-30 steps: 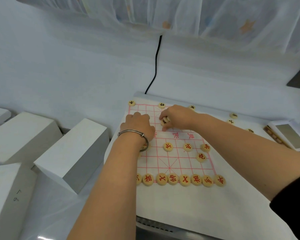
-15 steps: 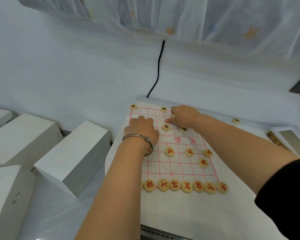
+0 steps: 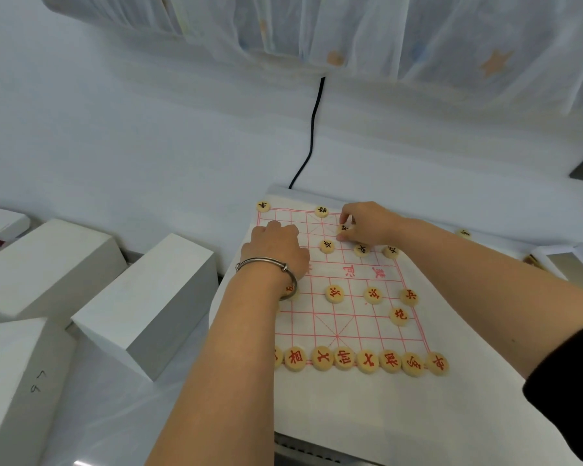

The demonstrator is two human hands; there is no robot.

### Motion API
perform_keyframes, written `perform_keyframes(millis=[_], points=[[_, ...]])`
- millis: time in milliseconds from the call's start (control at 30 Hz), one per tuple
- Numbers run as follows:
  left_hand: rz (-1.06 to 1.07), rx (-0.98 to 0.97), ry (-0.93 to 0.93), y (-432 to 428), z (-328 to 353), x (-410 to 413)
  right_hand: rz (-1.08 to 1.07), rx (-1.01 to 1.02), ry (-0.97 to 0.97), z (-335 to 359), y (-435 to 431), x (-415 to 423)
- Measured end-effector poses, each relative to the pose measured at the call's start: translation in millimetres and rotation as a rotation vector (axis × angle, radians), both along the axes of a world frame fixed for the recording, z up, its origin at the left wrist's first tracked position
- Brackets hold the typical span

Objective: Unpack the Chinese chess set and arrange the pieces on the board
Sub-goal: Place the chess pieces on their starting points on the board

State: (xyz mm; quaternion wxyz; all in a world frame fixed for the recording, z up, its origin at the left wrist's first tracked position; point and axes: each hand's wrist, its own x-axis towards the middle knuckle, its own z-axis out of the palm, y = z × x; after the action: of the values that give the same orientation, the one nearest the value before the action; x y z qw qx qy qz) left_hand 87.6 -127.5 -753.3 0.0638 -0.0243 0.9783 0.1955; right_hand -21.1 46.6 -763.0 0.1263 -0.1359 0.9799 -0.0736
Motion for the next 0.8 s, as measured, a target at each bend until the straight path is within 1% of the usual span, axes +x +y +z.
perform_keyframes(millis=[300,400,467,633,800], points=[[0.005,0.004,-0.013,-7,1,1,0.034,-0.005,0.071,3,-3,-1],[0.027,-0.001,-0.018,-13,1,2,0.065,-0.072,0.165,11,-11,3],[0.047,-0.022,-0.024,-16,1,3,0.133,-0.106,0.199,20,-25,8],[0.047,-0.11,-0.111,-20,-5,4,0.334,0.039,0.144,24,-61,23],[0.054,-0.129,-0.135,-27,-9,2,0.352,0.043,0.138,15,-74,29]])
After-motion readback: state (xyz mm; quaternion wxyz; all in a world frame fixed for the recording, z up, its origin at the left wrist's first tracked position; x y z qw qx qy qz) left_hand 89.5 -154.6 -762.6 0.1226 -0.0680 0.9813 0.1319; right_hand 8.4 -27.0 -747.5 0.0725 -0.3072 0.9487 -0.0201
